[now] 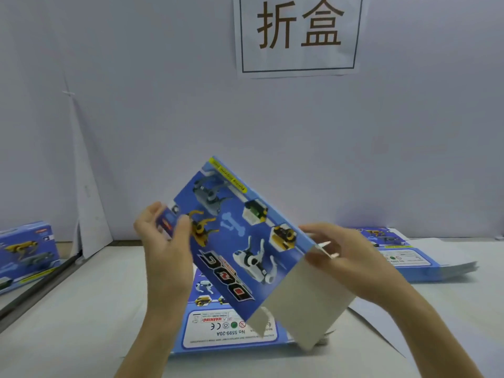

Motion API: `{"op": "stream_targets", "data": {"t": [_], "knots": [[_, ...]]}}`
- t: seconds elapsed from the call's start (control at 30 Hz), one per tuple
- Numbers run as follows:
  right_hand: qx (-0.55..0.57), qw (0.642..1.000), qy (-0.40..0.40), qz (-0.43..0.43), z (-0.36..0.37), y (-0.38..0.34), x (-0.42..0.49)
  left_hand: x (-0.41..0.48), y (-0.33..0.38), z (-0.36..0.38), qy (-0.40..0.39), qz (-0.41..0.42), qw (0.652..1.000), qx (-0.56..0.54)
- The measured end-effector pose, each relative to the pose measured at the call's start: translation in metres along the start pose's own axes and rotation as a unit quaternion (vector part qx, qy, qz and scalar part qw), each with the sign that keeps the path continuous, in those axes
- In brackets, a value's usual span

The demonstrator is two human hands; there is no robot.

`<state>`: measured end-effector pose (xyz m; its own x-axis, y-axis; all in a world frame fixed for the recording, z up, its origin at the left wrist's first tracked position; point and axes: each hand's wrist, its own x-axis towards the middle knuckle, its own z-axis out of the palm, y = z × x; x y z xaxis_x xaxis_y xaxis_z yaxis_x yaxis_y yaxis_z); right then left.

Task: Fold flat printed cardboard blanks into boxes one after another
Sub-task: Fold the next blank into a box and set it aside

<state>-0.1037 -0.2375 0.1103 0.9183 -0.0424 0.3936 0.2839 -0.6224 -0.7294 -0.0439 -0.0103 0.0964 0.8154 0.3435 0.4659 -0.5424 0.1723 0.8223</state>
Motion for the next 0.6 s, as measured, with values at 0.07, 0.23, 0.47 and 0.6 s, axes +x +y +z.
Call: {"op": "stream_targets", "data": {"t": [0.07,0.23,0.47,0.6], "knots": [[-0.078,0.991,0.100,-0.037,0.001,-0.001,0.001,-0.001,-0.001,-0.003,-0.027,0.102,0.963,0.250],[-0.353,0.874,0.193,-0.274,0.013,-0.009,-0.001,-0.019,0.001,0.002,-0.384,0.337,0.704,0.492],[-0.321,0.802,0.330,-0.380,0.020,-0.014,-0.004,-0.029,-0.003,0.013,-0.283,0.236,0.868,0.332],[-0.134,0.923,0.317,-0.172,0.016,-0.017,-0.006,-0.019,0.001,0.009,-0.286,0.084,0.950,0.089]]}}
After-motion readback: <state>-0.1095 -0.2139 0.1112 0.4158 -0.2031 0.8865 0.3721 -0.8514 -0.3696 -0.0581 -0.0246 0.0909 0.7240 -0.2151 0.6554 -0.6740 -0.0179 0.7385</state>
